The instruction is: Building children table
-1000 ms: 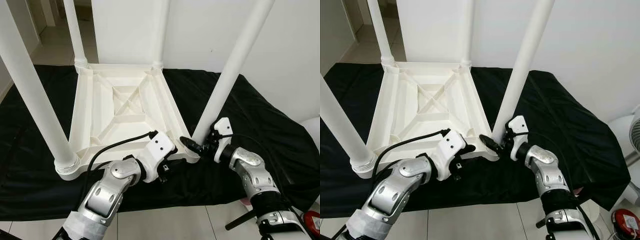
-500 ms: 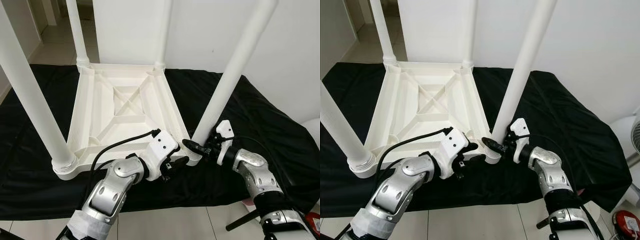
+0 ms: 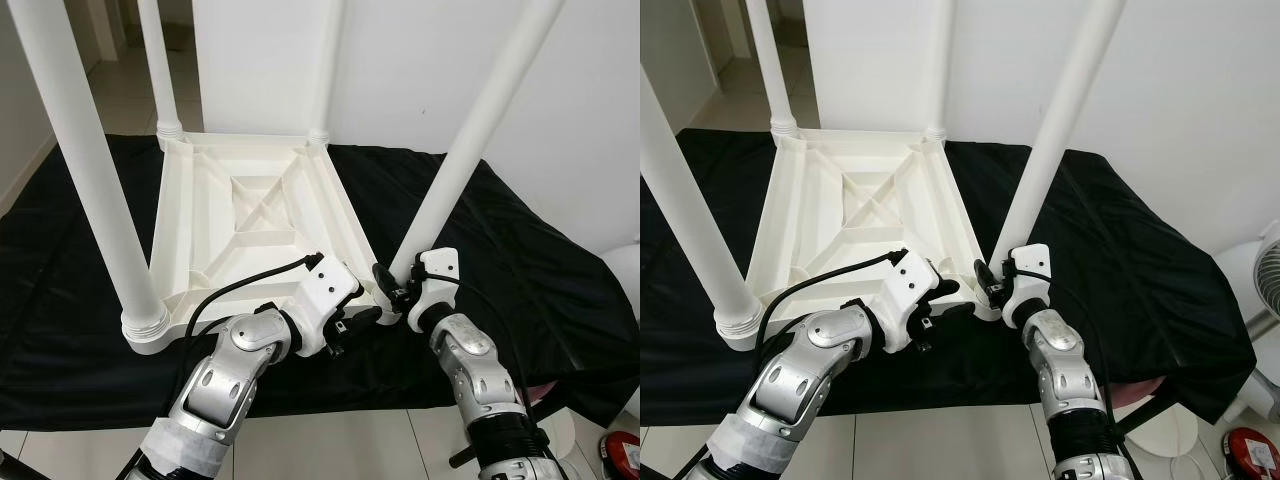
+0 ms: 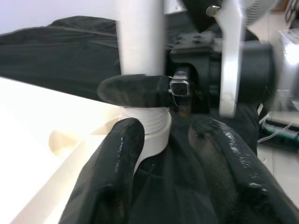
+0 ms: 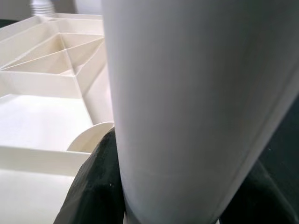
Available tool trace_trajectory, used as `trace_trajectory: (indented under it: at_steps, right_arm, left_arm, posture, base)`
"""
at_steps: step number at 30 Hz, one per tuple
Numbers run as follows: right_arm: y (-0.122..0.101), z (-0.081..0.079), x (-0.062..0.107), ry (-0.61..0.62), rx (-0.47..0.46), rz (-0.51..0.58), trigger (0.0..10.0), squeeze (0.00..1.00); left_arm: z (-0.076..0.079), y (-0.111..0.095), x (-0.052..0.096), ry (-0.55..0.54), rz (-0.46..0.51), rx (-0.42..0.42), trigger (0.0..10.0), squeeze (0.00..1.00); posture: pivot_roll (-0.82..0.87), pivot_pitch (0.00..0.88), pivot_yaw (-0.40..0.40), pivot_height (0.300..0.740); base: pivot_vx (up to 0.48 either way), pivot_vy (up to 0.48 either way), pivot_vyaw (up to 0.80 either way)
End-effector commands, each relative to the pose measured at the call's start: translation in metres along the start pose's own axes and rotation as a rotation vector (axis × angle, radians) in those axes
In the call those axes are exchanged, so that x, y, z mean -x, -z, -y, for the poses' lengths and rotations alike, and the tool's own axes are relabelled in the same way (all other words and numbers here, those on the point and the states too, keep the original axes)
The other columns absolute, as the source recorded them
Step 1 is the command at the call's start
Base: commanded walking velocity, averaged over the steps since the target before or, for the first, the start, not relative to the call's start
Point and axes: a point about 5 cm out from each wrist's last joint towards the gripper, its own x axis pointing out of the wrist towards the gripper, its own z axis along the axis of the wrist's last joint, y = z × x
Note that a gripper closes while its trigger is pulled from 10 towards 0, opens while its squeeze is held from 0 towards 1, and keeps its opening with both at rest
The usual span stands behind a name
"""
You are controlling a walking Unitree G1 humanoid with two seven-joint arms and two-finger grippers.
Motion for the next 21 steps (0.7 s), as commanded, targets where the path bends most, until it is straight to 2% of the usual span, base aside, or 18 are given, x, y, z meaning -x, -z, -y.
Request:
trace_trajectory:
  at_steps: [1, 3, 7, 8, 13, 16, 17, 18, 19, 20, 21]
  right_arm:
    - [0.023, 0.002, 0.01, 0.076, -0.004, -0.11, 10.0, 0.0]
    - [0.024, -0.013, 0.011, 0.101, -0.035, -0.098, 10.0, 0.0]
    - [0.023, -0.022, 0.013, 0.115, -0.048, -0.097, 10.0, 0.0]
    - [0.02, -0.03, 0.015, 0.124, -0.049, -0.102, 10.0, 0.0]
    - [0.018, -0.032, 0.016, 0.133, -0.039, -0.101, 10.0, 0.0]
    - [0.017, -0.026, 0.017, 0.149, -0.041, -0.096, 10.0, 0.0]
    - [0.016, -0.024, 0.018, 0.159, -0.042, -0.094, 10.0, 0.81]
    - [0.014, -0.022, 0.019, 0.158, -0.053, -0.084, 10.0, 1.0]
    - [0.014, -0.022, 0.019, 0.158, -0.053, -0.084, 10.0, 1.0]
    - [0.011, -0.021, 0.02, 0.133, -0.05, -0.07, 10.0, 1.0]
    - [0.011, -0.021, 0.02, 0.133, -0.05, -0.07, 10.0, 1.0]
  left_arm:
    - [-0.006, 0.002, -0.001, -0.121, -0.004, 0.032, 10.0, 1.0]
    - [-0.007, 0.003, 0.0, -0.114, -0.008, 0.062, 10.0, 1.0]
    - [-0.007, 0.004, 0.001, -0.112, -0.012, 0.061, 10.0, 1.0]
    - [-0.007, 0.004, 0.001, -0.113, -0.016, 0.048, 10.0, 1.0]
    - [-0.007, 0.004, 0.001, -0.105, -0.014, 0.048, 10.0, 1.0]
    - [-0.007, 0.004, 0.0, -0.111, -0.017, 0.04, 10.0, 1.0]
    - [-0.008, 0.003, 0.001, -0.114, -0.018, 0.032, 10.0, 1.0]
    - [-0.009, 0.003, 0.001, -0.12, -0.018, 0.02, 10.0, 0.84]
    - [-0.009, 0.003, 0.001, -0.12, -0.018, 0.02, 10.0, 0.84]
    - [-0.008, 0.002, 0.001, -0.115, -0.016, 0.016, 10.0, 0.0]
    - [-0.008, 0.002, 0.001, -0.115, -0.016, 0.016, 10.0, 0.0]
  posture:
    - [-0.02, 0.0, -0.104, 0.74]
    - [-0.02, 0.0, -0.104, 0.74]
    - [-0.02, 0.0, -0.105, 0.74]
    - [-0.02, 0.0, -0.103, 0.74]
    - [-0.02, 0.0, -0.103, 0.74]
    - [-0.02, 0.0, -0.103, 0.74]
    - [-0.03, 0.0, -0.103, 0.74]
    - [-0.03, 0.0, -0.103, 0.74]
    - [-0.03, 0.0, -0.103, 0.74]
    - [-0.03, 0.0, -0.103, 0.74]
    - [-0.03, 0.0, -0.103, 0.74]
  base:
    - [0.0, 0.0, 0.0]
    - [0.0, 0.0, 0.0]
    - [0.0, 0.0, 0.0]
    - [0.0, 0.0, 0.0]
    - [0.0, 0.0, 0.0]
    - [0.0, 0.0, 0.0]
    - [0.0, 0.0, 0.0]
    - [0.0, 0.0, 0.0]
    - [0.0, 0.0, 0.0]
    - [0.0, 0.0, 0.0]
    - [0.0, 0.0, 0.0]
